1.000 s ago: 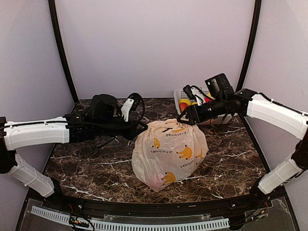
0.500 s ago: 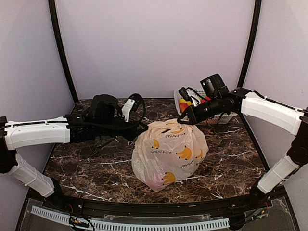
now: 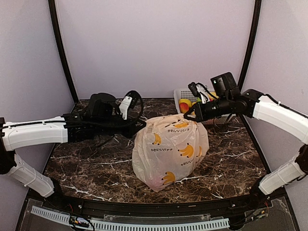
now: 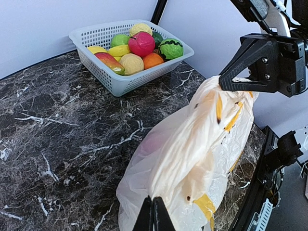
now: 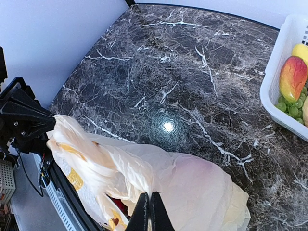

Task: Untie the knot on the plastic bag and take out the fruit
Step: Untie the bag handles from the takeout bag, then pick up the takeout bag from the center of the board, then place the takeout bag at the center of the board, then pick up the takeout bag from the center of the board.

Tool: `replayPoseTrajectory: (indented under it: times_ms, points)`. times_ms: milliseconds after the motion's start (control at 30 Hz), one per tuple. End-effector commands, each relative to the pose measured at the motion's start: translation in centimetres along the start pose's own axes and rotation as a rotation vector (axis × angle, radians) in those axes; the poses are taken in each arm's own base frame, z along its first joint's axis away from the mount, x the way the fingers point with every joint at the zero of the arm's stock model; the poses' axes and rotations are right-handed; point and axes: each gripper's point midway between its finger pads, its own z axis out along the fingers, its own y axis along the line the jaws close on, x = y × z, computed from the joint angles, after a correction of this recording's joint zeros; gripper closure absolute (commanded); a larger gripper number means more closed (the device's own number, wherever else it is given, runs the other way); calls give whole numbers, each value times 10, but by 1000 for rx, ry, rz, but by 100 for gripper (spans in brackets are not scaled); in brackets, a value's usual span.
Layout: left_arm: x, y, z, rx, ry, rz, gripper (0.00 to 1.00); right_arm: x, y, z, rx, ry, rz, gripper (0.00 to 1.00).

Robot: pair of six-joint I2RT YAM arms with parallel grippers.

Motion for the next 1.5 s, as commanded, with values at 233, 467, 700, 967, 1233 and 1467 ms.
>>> replayPoseTrajectory:
  times_ms: [233,467,700,967,1233,1467]
  points:
    - [-89,22,-40,-60,-169,51,99,-80,10,-72,125,-325,-7,100]
    - [-74,25,-52,-15,-190,54,99,-40,23,-67,-25,-315,13,100]
    - [5,41,-43,13,-118,-51,99,38,31,-29,-120,-181,52,100]
    - [21,48,-70,-41,-68,-95,81,65,43,-30,-143,-151,35,94]
    - [-23,38,-84,-78,-44,-89,44,41,36,-54,-18,-178,-9,42]
    - [-56,14,-51,25,18,-78,22,25,46,-45,-2,-66,-99,20]
